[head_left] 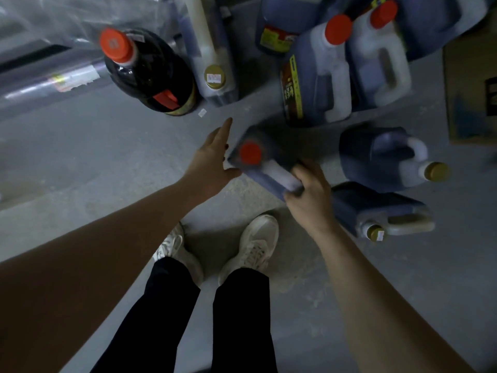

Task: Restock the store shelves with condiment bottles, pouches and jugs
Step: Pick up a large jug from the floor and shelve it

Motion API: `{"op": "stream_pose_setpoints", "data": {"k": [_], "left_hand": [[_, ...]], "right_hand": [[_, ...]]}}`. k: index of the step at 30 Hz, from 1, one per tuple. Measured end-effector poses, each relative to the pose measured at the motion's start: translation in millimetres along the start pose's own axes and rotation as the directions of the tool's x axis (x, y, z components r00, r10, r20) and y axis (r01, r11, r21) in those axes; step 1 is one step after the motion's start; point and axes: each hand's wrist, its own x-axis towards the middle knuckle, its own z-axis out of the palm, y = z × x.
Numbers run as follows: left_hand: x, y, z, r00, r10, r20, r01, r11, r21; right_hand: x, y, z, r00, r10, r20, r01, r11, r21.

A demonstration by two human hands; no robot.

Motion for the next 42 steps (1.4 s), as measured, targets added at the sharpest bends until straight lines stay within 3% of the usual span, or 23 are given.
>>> {"op": "stream_pose_setpoints", "data": {"k": [2, 5, 9, 14, 18, 23, 26, 28, 31, 34, 39, 42], "left_hand": [[-2.2, -4.2, 5.7, 0.993, 0.088, 0.078, -0.095, 0.991, 0.089], [-3.6, -13.8, 13.7, 0.98, 0.165, 0.109, -0.179, 0.975, 0.13], [6.4, -25.5, 15.9, 0.966, 0.217, 0.141, -0.236, 0.963, 0.128], [20.6, -44.2, 23.0, 0.947, 0.274, 0.167, -0.293, 0.951, 0.097], [38.0, -57.4, 24.4, 0.931, 0.315, 0.184, -0.329, 0.943, 0.05], [51.0, -59.5, 22.1, 0.941, 0.301, 0.156, -0.312, 0.949, 0.049], [63.9, -50.9, 9.7, 0.951, 0.177, 0.254, -0.204, 0.975, 0.085], [66.4, -45.2, 2.1, 0.926, 0.042, 0.374, -0.06, 0.997, 0.038], [49.4, -42.2, 2.3, 0.894, -0.118, 0.432, 0.208, 0.963, -0.168], [20.8, -40.9, 8.8, 0.886, -0.201, 0.419, 0.383, 0.826, -0.413], [-17.7, -27.2, -2.8, 0.873, -0.309, 0.377, 0.468, 0.75, -0.468], [-38.5, -7.4, -18.2, 0.875, -0.324, 0.359, 0.472, 0.738, -0.483]], "right_hand": [[-9.3, 11.2, -0.2, 0.997, -0.058, 0.042, 0.058, 0.998, -0.012], [-17.3, 23.4, 1.4, 0.996, -0.088, -0.027, 0.09, 0.989, 0.114], [-15.8, 41.1, 5.9, 0.997, 0.024, 0.076, -0.053, 0.915, 0.4], [-0.8, 73.9, 39.0, 0.993, 0.075, 0.09, -0.104, 0.919, 0.38], [10.3, 92.4, 58.0, 0.964, 0.189, 0.189, -0.244, 0.912, 0.33], [24.3, 91.9, 51.3, 0.977, 0.112, 0.183, -0.172, 0.918, 0.356], [37.4, 90.7, 40.8, 0.962, 0.11, 0.249, -0.228, 0.825, 0.518], [40.6, 86.7, 33.4, 0.924, 0.127, 0.36, -0.332, 0.733, 0.594], [33.3, 74.6, 35.5, 0.857, 0.19, 0.479, -0.497, 0.554, 0.668], [15.5, 52.2, 45.9, 0.826, 0.204, 0.525, -0.56, 0.4, 0.725], [-12.5, 13.1, 37.7, 0.816, 0.234, 0.528, -0.577, 0.29, 0.763], [-24.5, -8.2, 19.8, 0.826, 0.242, 0.509, -0.562, 0.294, 0.773]]}}
